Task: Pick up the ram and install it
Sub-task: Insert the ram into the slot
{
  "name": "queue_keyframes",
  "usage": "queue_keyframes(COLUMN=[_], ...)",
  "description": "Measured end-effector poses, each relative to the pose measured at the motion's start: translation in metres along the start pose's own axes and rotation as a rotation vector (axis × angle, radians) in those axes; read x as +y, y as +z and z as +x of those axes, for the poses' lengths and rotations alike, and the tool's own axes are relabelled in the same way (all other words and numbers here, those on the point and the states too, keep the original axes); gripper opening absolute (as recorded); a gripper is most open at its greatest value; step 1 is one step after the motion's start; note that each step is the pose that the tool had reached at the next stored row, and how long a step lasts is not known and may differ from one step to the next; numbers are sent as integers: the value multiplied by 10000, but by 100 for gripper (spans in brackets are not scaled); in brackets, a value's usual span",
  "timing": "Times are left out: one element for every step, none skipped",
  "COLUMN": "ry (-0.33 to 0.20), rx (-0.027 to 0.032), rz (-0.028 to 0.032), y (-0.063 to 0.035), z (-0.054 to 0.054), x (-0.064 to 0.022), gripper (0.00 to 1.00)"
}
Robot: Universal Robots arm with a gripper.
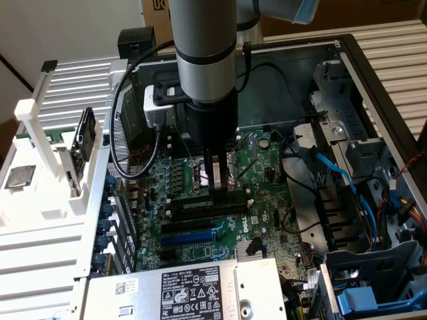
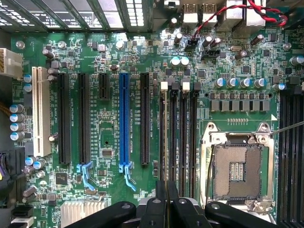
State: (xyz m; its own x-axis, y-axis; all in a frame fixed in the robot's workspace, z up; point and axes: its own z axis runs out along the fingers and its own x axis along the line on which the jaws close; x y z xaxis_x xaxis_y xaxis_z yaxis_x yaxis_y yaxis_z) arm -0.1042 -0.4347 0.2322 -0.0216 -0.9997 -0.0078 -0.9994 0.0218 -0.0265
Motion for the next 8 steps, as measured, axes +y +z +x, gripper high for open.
queue_keyframes(ry=[0, 0, 0, 0, 0, 0, 1, 0], rx=[0, -1, -1, -2, -3, -1, -1, -1], rz=[0, 1, 0, 0, 0, 0, 1, 0], y=[1, 4, 7, 9, 11, 13, 13, 13], z=[0, 0, 0, 0, 0, 0, 0, 0], x=[0, 0, 0, 0, 0, 0, 0, 0], gripper=[12, 12, 12, 12, 12, 12, 12, 12])
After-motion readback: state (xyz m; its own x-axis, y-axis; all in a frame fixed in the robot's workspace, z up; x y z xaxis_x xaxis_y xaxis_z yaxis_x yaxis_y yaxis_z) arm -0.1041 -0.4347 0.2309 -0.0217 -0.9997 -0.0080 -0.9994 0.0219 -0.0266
